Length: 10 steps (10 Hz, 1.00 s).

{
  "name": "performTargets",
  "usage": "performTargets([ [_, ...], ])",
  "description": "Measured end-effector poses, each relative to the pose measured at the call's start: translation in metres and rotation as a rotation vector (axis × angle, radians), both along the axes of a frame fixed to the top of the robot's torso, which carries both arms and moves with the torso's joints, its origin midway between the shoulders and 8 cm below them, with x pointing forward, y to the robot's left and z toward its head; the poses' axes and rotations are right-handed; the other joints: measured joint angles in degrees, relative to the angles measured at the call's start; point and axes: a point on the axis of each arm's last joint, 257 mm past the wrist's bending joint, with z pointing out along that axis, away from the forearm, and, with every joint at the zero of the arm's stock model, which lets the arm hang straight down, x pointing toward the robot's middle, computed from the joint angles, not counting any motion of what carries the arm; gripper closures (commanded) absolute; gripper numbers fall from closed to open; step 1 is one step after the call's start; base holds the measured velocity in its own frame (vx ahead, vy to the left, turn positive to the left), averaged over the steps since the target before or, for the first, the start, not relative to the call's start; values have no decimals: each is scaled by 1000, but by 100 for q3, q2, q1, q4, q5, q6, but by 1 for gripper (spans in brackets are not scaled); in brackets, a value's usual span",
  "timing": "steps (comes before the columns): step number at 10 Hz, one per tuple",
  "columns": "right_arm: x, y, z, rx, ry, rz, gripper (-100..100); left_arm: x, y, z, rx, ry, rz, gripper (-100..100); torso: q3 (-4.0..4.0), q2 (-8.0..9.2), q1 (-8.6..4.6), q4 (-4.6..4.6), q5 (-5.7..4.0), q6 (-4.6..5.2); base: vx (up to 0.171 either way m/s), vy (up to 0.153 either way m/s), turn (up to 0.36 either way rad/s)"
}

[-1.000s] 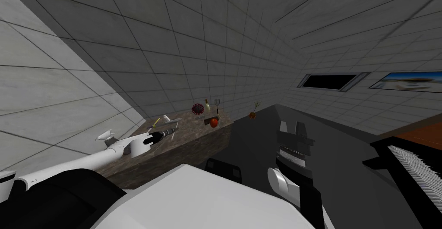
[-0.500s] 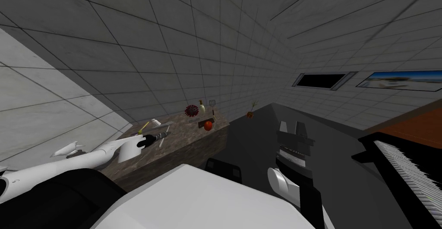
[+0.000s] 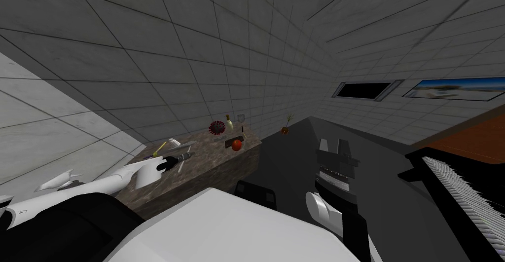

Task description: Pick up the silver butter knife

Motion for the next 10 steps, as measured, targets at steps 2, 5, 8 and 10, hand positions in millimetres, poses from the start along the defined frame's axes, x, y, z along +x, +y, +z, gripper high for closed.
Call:
performTargets([
  [2, 0, 0, 0, 0, 0, 0, 0, 0, 0, 0, 0, 0, 0, 100, 2, 3, -9, 1, -4, 0, -1, 0, 7],
  [5, 0, 0, 0, 0, 0, 0, 0, -3, 3, 0, 9, 7, 3, 100, 9, 8, 0, 9, 10, 8, 0, 0, 0],
  [8, 0, 0, 0, 0, 0, 0, 0, 2, 0, 4, 5, 4, -5, 100, 8, 8, -5, 8, 7, 3, -3, -14, 49],
  [10, 0, 0, 0, 0, 0, 0, 0, 7, -2, 10, 1, 1, -13, 0, 9, 11, -10, 7, 6, 2, -4, -8, 4],
])
